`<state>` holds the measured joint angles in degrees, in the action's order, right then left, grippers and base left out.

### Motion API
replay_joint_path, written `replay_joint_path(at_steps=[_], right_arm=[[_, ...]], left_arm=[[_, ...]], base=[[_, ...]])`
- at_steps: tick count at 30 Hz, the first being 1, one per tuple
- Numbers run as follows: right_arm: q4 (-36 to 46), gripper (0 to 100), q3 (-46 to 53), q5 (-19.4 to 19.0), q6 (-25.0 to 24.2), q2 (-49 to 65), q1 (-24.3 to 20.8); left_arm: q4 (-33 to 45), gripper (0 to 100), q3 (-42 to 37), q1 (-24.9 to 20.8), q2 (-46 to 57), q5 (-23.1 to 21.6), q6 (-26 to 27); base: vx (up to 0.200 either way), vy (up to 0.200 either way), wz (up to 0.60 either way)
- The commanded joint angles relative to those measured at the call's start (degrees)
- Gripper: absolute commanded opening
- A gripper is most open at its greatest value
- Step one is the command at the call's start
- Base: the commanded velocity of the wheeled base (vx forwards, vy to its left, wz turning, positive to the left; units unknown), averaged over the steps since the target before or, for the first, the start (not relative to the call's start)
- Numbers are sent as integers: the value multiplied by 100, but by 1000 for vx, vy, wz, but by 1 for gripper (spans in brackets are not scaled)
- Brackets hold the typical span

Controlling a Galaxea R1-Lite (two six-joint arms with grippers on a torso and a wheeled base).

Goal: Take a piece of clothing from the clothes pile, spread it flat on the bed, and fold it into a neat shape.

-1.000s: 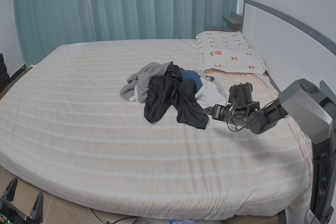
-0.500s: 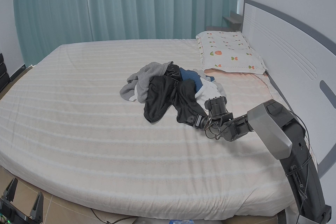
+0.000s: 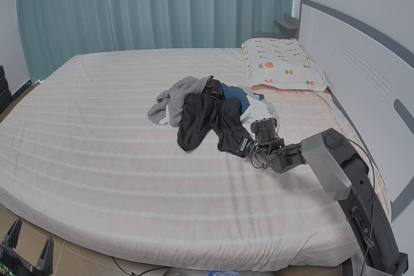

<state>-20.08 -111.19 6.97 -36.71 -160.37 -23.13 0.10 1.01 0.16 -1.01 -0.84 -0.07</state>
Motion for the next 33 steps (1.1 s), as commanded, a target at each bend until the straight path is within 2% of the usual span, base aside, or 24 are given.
replay_joint_path(at_steps=[1, 5, 9, 10, 12, 14, 19, 23, 29, 33], right_arm=[[4, 0, 177, -73, -276, 278, 1], [-49, 0, 739, -363, -759, 744, 1], [-225, 0, 2005, -715, -1023, 1473, 54], [-251, 0, 2066, -732, -1032, 1508, 63], [-919, 0, 3341, -1242, -1225, 2212, 150], [-1464, 0, 4079, -1506, -1339, 2581, 177], [-2642, 0, 5652, -1690, -1480, 3363, 133], [-3784, 0, 7067, -2024, -1620, 4251, 19], [-5164, 0, 8342, -2402, -1743, 5200, -192], [-5252, 0, 8342, -2394, -1726, 5877, -377]], left_arm=[[-1, 100, -84, 2, 101, -4, -1], [-1, 100, -84, 2, 101, 5, -1], [-1, 100, -84, 2, 101, -4, -1], [-1, 100, -84, 2, 101, -4, -1], [-1, 100, -84, 2, 101, -4, -1], [-1, 100, -84, 2, 101, -4, -1], [-1, 100, -84, 2, 101, -4, -1], [-1, 100, -84, 2, 101, -4, -1], [-1, 100, -84, 2, 101, -4, -1], [-1, 100, -84, 2, 101, -4, -1]], base=[[0, 0, 0], [0, 0, 0], [0, 0, 0], [0, 0, 0], [0, 0, 0], [0, 0, 0], [0, 0, 0], [0, 0, 0], [0, 0, 0], [0, 0, 0]])
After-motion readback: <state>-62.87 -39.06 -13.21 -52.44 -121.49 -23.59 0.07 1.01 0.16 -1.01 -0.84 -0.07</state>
